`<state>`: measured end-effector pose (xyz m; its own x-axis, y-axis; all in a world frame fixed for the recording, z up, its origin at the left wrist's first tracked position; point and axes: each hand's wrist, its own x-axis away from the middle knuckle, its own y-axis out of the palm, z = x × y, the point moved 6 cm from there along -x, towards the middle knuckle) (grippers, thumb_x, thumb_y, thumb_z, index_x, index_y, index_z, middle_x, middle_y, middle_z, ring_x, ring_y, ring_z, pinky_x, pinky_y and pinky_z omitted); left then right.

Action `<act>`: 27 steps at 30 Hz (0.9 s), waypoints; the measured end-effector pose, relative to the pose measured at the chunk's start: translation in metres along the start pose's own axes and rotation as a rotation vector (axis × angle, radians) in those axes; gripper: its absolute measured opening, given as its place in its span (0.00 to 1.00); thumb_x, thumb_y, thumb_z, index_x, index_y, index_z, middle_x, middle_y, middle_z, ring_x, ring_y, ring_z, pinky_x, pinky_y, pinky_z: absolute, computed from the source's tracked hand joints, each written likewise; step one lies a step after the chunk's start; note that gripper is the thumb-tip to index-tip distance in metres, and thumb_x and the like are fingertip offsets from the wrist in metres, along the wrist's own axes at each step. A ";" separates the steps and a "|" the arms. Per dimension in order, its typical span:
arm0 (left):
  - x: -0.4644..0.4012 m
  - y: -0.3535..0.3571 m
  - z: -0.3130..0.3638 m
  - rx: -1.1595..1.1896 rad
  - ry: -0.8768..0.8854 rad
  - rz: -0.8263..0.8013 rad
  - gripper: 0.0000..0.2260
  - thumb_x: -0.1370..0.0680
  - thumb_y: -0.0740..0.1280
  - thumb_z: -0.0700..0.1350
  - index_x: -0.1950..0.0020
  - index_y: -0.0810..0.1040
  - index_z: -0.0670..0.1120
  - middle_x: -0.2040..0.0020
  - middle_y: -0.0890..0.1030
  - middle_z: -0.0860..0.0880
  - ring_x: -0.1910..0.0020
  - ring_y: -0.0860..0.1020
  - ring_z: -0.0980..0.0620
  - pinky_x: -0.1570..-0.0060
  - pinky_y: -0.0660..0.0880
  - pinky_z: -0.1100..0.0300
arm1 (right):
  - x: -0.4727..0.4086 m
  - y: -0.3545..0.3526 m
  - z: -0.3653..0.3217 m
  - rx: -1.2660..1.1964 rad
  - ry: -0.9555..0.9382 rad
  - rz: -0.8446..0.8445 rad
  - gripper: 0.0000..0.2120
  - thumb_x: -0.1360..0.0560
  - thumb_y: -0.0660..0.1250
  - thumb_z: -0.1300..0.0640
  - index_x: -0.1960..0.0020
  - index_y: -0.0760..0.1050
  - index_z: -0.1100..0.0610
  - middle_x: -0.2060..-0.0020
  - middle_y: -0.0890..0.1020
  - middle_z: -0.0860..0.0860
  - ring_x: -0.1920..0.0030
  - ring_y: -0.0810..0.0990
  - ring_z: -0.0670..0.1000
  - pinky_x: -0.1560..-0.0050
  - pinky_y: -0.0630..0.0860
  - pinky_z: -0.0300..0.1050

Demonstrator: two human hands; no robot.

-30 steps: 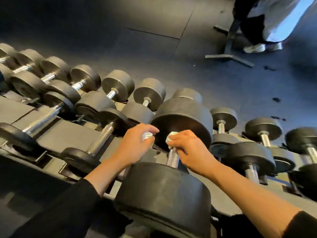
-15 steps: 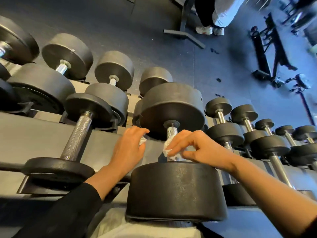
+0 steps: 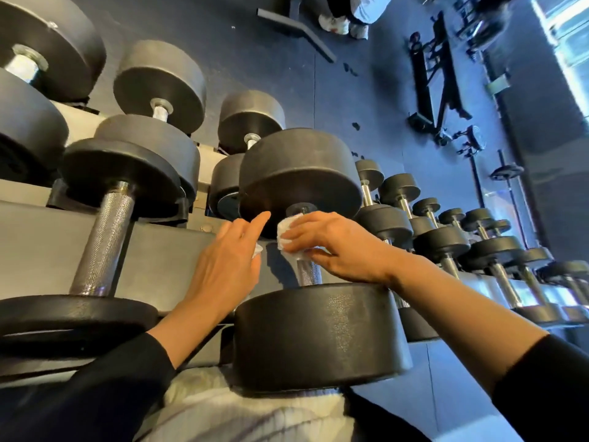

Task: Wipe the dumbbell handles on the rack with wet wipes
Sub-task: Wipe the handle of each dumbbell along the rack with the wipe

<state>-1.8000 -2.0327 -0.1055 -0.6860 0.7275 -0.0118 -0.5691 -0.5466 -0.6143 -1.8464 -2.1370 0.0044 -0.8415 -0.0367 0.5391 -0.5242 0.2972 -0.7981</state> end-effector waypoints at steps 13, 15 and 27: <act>0.000 -0.001 0.004 0.006 0.067 0.005 0.29 0.27 0.69 0.36 0.27 0.66 0.45 0.46 0.76 0.43 0.48 0.73 0.43 0.61 0.70 0.56 | 0.017 0.003 -0.001 -0.315 0.069 -0.302 0.19 0.27 0.65 0.70 0.40 0.79 0.55 0.37 0.76 0.46 0.34 0.69 0.40 0.30 0.65 0.43; 0.000 -0.001 0.003 0.010 0.045 0.006 0.28 0.26 0.69 0.36 0.27 0.66 0.45 0.44 0.76 0.43 0.47 0.73 0.43 0.59 0.71 0.54 | 0.014 0.003 -0.002 -0.290 0.051 -0.286 0.15 0.28 0.69 0.67 0.43 0.81 0.56 0.40 0.78 0.47 0.37 0.71 0.41 0.33 0.69 0.41; -0.001 -0.003 0.004 0.026 0.029 0.002 0.27 0.26 0.68 0.36 0.28 0.67 0.45 0.43 0.76 0.43 0.44 0.72 0.44 0.55 0.71 0.54 | 0.018 -0.002 0.001 -0.342 0.067 -0.147 0.11 0.31 0.73 0.65 0.54 0.82 0.50 0.49 0.82 0.47 0.45 0.77 0.42 0.41 0.73 0.37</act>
<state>-1.7997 -2.0335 -0.1001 -0.6739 0.7379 -0.0362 -0.5797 -0.5585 -0.5933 -1.8607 -2.1394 0.0159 -0.7444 -0.0438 0.6663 -0.5551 0.5952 -0.5811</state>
